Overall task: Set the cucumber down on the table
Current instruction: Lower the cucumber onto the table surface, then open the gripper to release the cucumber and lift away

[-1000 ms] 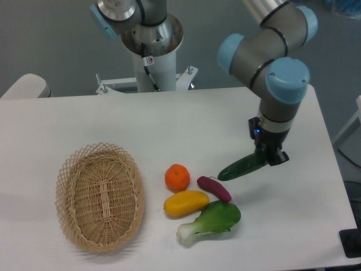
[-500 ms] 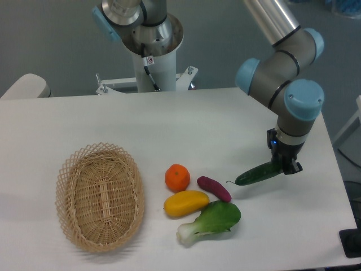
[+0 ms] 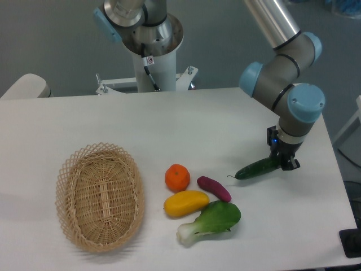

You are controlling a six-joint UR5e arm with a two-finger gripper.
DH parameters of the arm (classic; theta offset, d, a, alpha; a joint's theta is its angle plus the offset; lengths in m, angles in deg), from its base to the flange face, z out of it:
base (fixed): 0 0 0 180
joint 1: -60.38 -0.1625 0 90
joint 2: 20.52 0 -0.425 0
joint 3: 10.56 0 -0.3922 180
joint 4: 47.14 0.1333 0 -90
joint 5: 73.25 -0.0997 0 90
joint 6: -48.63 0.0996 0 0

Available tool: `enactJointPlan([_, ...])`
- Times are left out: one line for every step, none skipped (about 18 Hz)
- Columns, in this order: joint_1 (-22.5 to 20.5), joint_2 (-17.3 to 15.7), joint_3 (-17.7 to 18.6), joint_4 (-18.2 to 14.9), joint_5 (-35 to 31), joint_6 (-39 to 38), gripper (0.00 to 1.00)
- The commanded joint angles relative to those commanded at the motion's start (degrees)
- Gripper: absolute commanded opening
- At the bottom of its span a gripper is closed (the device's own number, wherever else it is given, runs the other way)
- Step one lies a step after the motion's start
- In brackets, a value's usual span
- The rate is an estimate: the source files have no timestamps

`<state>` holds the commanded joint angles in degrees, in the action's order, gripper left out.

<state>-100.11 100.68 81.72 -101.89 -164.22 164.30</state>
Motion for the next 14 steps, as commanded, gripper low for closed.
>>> enactJointPlan([0.0, 0.1, 0.2, 0.0, 0.0, 0.0, 0.36])
enactJointPlan([0.0, 0.1, 0.5, 0.1, 0.0, 0.0, 0.36])
enactJointPlan([0.0, 0.1, 0.5, 0.1, 0.0, 0.0, 0.36])
enactJointPlan([0.0, 0.1, 0.5, 0.1, -0.1, -0.1, 0.36])
enactJointPlan([-0.1, 0.1, 0.4, 0.1, -0.1, 0.0, 0.37])
enactJointPlan([-0.1, 0.1, 0.4, 0.1, -0.1, -0.1, 0.39])
enactJointPlan([-0.1, 0.0, 0.3, 0.1, 0.0, -0.1, 0.5])
enactJointPlan([0.0, 0.1, 0.1, 0.2, 0.0, -0.1, 0.73])
enactJointPlan([0.0, 0.1, -0.1, 0.2, 0.0, -0.2, 0.97])
enactJointPlan([0.0, -0.1, -0.1, 0.2, 0.1, -0.7, 1.0])
enactJointPlan([0.0, -0.2, -0.3, 0.3, 0.1, -0.8, 1.0])
enactJointPlan([0.0, -0.3, -0.5, 0.7, 0.1, -0.8, 1.0])
enactJointPlan([0.1, -0.3, -0.6, 1.2, 0.1, -0.8, 1.0])
enactJointPlan([0.1, -0.4, -0.6, 1.8, 0.1, -0.9, 1.0])
